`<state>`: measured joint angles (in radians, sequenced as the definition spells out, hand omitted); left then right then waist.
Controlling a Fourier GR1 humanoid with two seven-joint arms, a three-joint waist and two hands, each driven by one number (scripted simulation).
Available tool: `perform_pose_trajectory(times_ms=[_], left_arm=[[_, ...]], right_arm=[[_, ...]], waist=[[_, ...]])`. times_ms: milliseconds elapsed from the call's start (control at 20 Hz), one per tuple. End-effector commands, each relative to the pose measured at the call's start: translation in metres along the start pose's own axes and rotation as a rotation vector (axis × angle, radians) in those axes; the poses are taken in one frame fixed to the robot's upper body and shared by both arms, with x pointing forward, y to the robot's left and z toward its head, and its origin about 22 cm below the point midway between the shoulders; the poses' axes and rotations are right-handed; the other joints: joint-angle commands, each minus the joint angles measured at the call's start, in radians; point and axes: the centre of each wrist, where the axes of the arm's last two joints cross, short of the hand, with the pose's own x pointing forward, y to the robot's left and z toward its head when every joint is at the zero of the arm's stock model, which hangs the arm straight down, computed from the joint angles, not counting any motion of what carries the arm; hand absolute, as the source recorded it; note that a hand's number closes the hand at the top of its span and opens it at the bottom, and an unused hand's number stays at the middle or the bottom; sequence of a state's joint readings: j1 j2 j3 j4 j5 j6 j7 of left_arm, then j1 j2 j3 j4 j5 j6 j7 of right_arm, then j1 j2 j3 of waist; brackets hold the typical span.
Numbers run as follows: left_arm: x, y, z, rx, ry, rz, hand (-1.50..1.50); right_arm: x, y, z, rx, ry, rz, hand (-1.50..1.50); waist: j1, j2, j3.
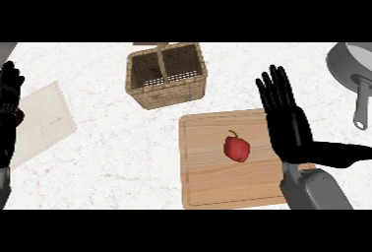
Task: Pick the bell pepper from the cutting board and place it in the basket
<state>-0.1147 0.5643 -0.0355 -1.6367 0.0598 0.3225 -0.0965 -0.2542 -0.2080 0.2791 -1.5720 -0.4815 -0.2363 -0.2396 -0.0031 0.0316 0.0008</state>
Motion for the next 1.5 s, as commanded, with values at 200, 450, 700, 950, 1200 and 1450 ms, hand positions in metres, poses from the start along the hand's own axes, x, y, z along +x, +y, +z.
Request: perform_pose_trajectory(times_ms=[200,450,700,950,1200,1450], left_arm=[[-0.034,-0.038,0.021,-0.178,0.363,0.071,0.00],[-0.035,-0.058,0.015,-0.243,0.478,0.138,0.00],[-0.044,-0.061,0.019,-0.245,0.532,0.146,0.00],[-0.050,-0.058,0.027,-0.217,0.545,0.120,0.00],[-0.045,-0.056,0.019,-0.213,0.534,0.129,0.00],[-0.049,-0.061,0.022,-0.221,0.543,0.125,0.00]], right_arm=[[-0.004,-0.084,0.009,0.137,-0.018,0.118,1.50],[-0.011,0.001,0.013,0.411,-0.495,0.179,-1.50],[-0.015,0.018,0.034,0.129,-0.499,0.514,-1.50],[0.006,-0.046,0.038,0.100,-0.289,0.991,-1.50],[0.047,-0.080,0.037,0.284,-0.012,1.313,-1.50],[0.077,-0.042,0.058,0.519,0.233,1.323,-1.50]], waist=[[-0.007,-0.019,0.002],[-0.022,-0.027,0.001],[-0.033,-0.040,-0.004],[-0.067,-0.053,-0.012],[-0.068,-0.052,-0.015],[-0.055,-0.049,-0.011]])
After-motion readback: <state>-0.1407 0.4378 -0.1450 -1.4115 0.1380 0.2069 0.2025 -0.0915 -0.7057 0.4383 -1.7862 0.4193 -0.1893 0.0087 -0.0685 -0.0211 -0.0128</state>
